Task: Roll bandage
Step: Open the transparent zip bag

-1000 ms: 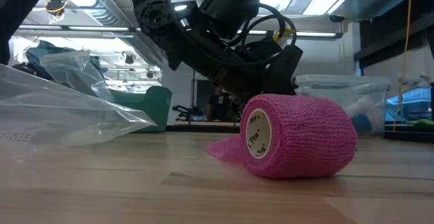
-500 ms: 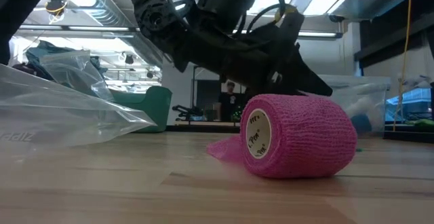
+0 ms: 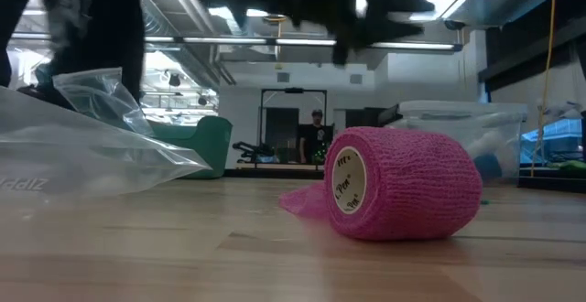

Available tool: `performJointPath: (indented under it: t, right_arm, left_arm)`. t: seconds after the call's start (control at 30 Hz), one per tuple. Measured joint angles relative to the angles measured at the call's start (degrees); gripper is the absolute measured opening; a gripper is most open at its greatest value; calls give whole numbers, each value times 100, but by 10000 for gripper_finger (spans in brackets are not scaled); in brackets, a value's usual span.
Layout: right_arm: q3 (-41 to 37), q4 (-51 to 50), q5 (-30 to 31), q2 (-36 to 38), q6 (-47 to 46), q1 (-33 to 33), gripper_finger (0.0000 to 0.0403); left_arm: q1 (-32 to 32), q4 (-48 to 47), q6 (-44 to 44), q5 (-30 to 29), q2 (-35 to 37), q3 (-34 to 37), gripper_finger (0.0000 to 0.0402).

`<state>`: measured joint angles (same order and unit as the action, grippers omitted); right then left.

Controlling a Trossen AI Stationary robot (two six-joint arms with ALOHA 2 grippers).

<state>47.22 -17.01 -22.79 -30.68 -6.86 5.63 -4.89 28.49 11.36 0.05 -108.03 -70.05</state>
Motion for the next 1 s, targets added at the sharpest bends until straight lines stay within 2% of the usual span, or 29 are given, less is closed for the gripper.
performJointPath:
  t: [0.1, 0.2, 0.4, 0.5, 0.73, 0.83, 1.0]
  right_arm:
    - [0, 4, 228, -118, 16, 2, 217]
    - [-2, -5, 484, -231, 77, 1, 217]
    - [-2, -22, 575, -657, 773, 2, 217]
    - [-2, -38, 532, -931, 916, 0, 217]
    - [-2, -88, 262, -1481, 1205, 0, 217]
    - [-2, -83, 0, -1658, 1361, 0, 217]
    - [-2, -139, -218, -1769, 1507, 0, 217]
  left_arm:
    - [-82, -1240, -542, -1, 629, -3, 155]
    - [-208, -2612, -684, 0, 1199, -3, 155]
    - [-652, -5203, 214, -1, 1988, -3, 155]
    - [-930, -6579, 1112, 12, 2174, -3, 155]
    - [-1718, -9366, 4207, 211, 2282, 1, 155]
    - [-2179, -9969, 5063, 299, 2282, 1, 155]
    - [-2966, -10352, 6297, 420, 2316, 1, 155]
